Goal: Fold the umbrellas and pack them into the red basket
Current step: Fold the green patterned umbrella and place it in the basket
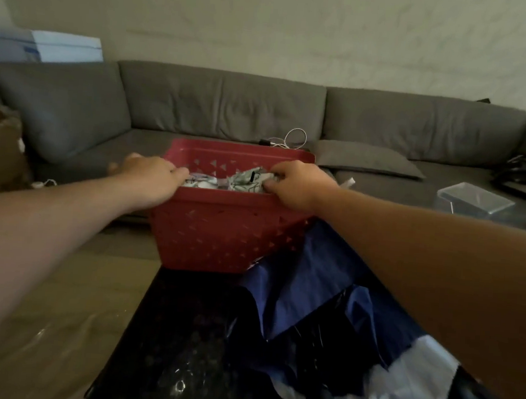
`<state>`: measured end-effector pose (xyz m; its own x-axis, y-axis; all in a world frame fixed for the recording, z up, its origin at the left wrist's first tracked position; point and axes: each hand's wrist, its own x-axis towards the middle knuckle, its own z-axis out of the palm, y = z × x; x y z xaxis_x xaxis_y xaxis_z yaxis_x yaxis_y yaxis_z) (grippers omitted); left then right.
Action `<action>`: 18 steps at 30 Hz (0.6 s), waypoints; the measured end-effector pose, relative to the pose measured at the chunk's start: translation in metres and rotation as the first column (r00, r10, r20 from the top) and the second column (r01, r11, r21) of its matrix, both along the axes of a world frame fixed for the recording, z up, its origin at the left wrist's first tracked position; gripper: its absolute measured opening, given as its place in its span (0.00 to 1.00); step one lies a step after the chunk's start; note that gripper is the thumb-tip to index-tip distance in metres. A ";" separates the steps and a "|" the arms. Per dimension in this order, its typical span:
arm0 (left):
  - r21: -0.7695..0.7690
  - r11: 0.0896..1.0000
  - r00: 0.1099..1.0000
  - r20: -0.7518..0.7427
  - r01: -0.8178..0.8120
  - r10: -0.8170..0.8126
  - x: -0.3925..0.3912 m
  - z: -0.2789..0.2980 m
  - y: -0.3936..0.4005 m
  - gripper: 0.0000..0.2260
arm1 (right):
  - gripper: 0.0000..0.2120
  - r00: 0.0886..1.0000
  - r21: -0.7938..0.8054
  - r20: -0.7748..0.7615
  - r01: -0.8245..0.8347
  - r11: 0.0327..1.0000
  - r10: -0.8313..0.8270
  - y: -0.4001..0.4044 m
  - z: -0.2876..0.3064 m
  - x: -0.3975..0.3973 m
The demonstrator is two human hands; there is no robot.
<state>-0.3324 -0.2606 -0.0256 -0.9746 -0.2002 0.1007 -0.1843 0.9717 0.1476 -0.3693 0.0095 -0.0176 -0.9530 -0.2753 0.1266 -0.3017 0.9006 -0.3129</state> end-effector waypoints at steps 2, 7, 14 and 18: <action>-0.165 0.983 0.996 0.061 0.078 -0.069 0.005 0.003 -0.002 0.22 | 0.19 0.985 0.061 0.166 -0.065 0.996 0.054 -0.001 0.008 0.005; -0.146 0.953 0.936 0.275 0.266 -0.219 0.032 0.019 0.004 0.21 | 0.50 0.881 -0.101 0.467 -0.030 0.994 0.074 0.008 -0.004 0.009; -0.127 0.950 0.894 0.394 0.285 -0.215 0.069 0.009 0.009 0.16 | 0.51 0.821 0.167 0.569 -0.185 0.969 0.058 0.000 -0.024 0.047; -0.259 0.957 0.959 0.277 0.134 -0.059 0.087 -0.016 0.019 0.20 | 0.32 0.907 0.316 0.420 -0.183 0.931 0.035 -0.009 -0.049 0.063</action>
<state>-0.2453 -0.2414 -0.0419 -0.9866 -0.1053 -0.1246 -0.0839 0.9825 -0.1660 -0.3059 0.0009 -0.0668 -0.8619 -0.3359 -0.3800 -0.3190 0.9415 -0.1087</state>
